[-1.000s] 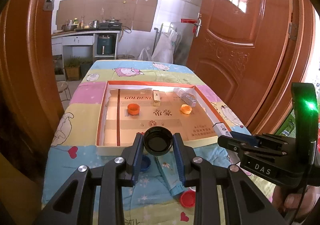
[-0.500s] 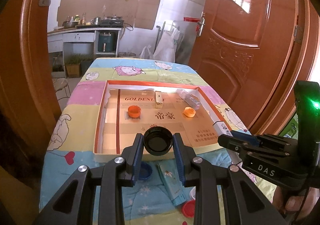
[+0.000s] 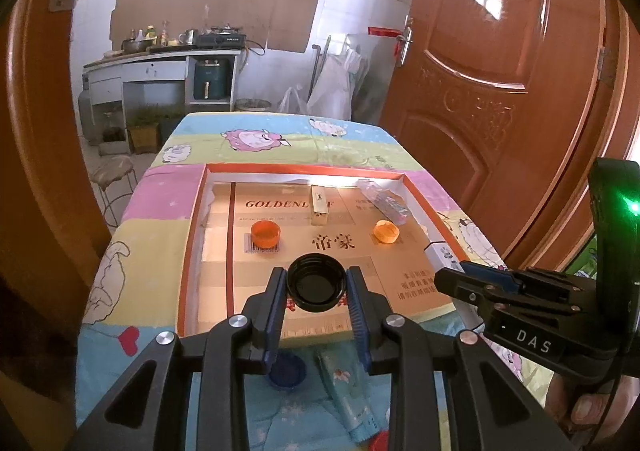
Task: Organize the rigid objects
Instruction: 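Carry the black cap in the left tool into the box while the right tool carries the Hello Kitty box, then open the left tool to drop the black cap while the right tool releases the Hello Kitty box, then move both tools back out of the box toward the quilt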
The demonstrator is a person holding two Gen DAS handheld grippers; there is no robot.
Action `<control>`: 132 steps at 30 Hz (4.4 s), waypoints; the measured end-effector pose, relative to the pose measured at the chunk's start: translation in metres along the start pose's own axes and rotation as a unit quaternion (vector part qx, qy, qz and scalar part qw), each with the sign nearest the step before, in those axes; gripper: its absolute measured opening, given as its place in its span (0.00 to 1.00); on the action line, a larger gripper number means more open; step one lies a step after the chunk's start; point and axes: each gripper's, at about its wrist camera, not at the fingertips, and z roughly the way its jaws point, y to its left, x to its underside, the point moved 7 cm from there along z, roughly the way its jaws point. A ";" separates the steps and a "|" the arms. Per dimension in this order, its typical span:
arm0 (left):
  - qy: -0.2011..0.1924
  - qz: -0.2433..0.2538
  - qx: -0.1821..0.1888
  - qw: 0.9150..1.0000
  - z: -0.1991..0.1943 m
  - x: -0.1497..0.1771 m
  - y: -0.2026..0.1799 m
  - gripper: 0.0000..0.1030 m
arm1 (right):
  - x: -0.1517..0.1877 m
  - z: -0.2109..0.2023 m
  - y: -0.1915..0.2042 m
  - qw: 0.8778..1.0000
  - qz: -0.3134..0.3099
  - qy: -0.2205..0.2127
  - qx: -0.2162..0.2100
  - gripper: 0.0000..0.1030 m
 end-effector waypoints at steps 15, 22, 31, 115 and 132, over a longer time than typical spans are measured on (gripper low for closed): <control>0.000 -0.006 -0.011 1.000 0.034 -0.034 0.012 0.30 | -0.033 0.030 -0.002 1.000 -0.008 0.002 -0.006 0.26; 0.002 -0.016 -0.009 1.000 0.055 -0.056 0.017 0.30 | -0.051 0.045 -0.001 1.000 -0.016 0.000 -0.008 0.26; 0.025 -0.043 -0.020 0.999 0.088 -0.080 0.026 0.30 | -0.079 0.070 -0.006 1.000 -0.027 0.004 -0.010 0.26; 0.103 -0.067 -0.035 0.992 0.159 -0.086 0.054 0.34 | -0.109 0.148 -0.019 0.997 -0.038 0.070 0.009 0.45; 0.059 -0.048 -0.054 0.996 0.105 -0.091 0.038 0.34 | -0.103 0.097 -0.011 0.998 -0.034 0.045 0.011 0.45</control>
